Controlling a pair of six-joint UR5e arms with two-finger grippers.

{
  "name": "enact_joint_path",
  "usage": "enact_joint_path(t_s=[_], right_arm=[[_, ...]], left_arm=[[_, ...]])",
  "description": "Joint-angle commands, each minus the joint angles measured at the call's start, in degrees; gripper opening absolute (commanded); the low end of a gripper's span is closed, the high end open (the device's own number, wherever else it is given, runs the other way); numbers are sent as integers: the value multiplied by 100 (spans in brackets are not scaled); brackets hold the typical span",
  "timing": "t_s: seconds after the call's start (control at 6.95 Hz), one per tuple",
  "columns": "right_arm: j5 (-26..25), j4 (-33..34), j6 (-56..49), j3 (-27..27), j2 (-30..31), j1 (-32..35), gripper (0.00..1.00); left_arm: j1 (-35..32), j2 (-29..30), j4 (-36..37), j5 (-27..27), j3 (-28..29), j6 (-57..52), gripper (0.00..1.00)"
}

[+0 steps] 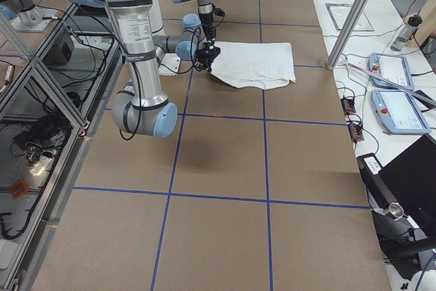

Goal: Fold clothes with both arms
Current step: 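Lower the left gripper to the other near corner and grasp it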

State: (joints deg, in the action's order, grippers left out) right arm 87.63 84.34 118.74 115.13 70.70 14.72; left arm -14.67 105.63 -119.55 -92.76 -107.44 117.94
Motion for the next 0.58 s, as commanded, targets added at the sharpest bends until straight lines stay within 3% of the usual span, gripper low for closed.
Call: enact_joint_path(t_s=[0.0,0.29,0.43], right_arm=[[0,12,0,18,-3,4,0],[0,12,0,35,-3,4,0],[0,12,0,35,-3,4,0]], left_arm=[[165,-7,195,12,-119,107,54],[174,-25,187,91,-119,396,0],[175,-25,187,91,-136,397,0]])
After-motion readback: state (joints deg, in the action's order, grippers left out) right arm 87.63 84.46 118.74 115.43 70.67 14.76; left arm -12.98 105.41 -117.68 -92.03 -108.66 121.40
